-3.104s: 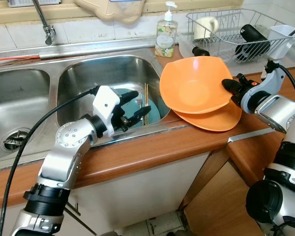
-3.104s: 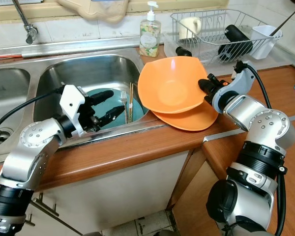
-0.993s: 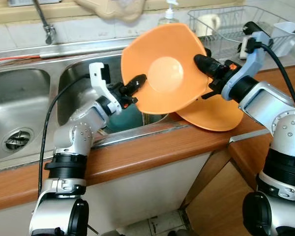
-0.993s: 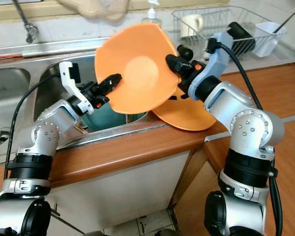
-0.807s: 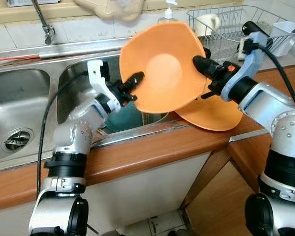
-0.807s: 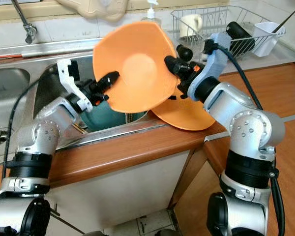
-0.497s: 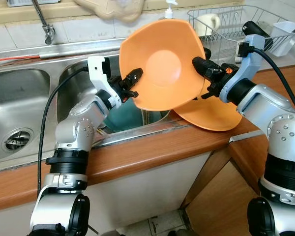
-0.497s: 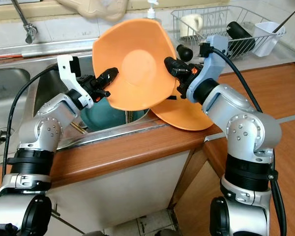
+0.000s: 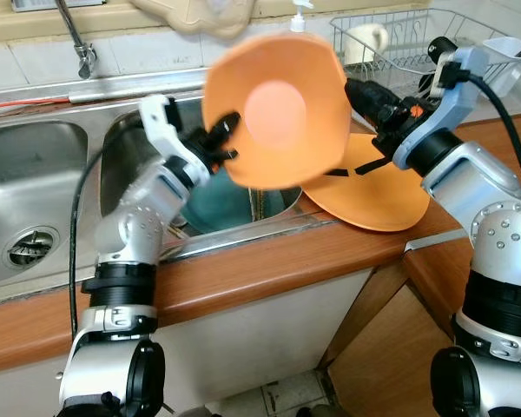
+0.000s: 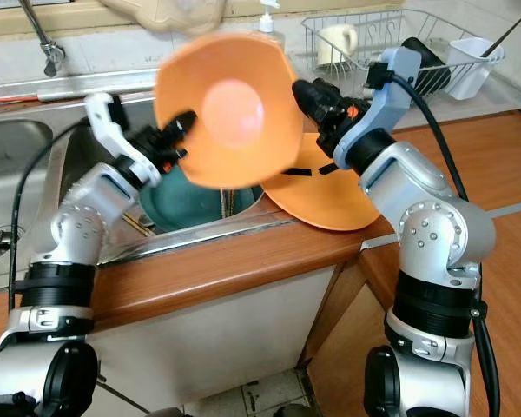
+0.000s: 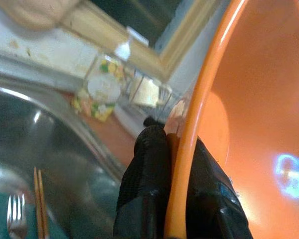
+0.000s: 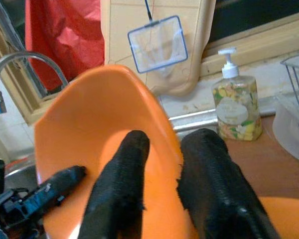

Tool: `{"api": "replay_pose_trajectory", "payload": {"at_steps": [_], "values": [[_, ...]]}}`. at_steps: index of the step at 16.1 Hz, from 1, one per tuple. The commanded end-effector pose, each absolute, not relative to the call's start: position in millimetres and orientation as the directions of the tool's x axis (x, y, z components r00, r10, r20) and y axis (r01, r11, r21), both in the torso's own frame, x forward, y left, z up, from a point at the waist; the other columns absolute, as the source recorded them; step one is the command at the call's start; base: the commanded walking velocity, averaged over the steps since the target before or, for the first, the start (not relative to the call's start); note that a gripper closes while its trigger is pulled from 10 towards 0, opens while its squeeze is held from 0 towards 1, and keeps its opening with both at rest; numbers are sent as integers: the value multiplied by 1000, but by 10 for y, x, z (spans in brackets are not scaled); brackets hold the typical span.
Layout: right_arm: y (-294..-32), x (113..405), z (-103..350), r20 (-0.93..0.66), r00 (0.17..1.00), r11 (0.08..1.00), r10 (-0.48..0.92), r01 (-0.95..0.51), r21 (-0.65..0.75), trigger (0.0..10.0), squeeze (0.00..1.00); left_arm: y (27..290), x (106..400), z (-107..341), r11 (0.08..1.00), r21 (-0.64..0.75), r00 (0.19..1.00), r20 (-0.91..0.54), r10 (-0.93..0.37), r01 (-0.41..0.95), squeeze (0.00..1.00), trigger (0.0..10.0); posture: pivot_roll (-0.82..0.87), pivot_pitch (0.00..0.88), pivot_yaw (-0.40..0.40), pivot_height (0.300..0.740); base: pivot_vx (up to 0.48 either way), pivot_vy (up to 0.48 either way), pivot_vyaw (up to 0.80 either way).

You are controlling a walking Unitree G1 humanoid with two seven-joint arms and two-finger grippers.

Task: Kitchen organization

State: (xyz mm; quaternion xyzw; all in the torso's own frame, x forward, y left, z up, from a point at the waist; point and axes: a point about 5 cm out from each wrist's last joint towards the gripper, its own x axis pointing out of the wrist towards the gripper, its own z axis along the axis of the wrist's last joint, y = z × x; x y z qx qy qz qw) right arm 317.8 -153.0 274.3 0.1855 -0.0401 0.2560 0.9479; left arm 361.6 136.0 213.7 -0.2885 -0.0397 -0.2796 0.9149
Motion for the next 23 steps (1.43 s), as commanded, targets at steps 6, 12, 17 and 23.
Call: {"api": "replay_pose_trajectory", "payload": {"at_steps": [6,12,17,23], "values": [[-1367,3073,2724,97,799,791,593,-601,118,10000,1000,1700,3689,2404,749,-498,895,323,-307,437,0,0,-149,0,29,740,0,0,0],[-1135,2916,2420,-123,687,688,717,-725,-37,10000,1000,1998,3849,2118,982,-112,987,71,-145,153,0,0,-143,0,27,740,0,0,0],[-1107,2883,2250,-220,678,682,702,-728,-66,10000,1000,1902,3916,1708,991,6,985,-113,-134,136,0,0,-148,0,39,740,0,0,0],[-1099,2864,2178,-272,664,671,697,-737,-80,10000,1000,1751,3929,1475,981,36,953,-246,-178,192,0,4941,-153,0,39,740,0,0,0]]}}
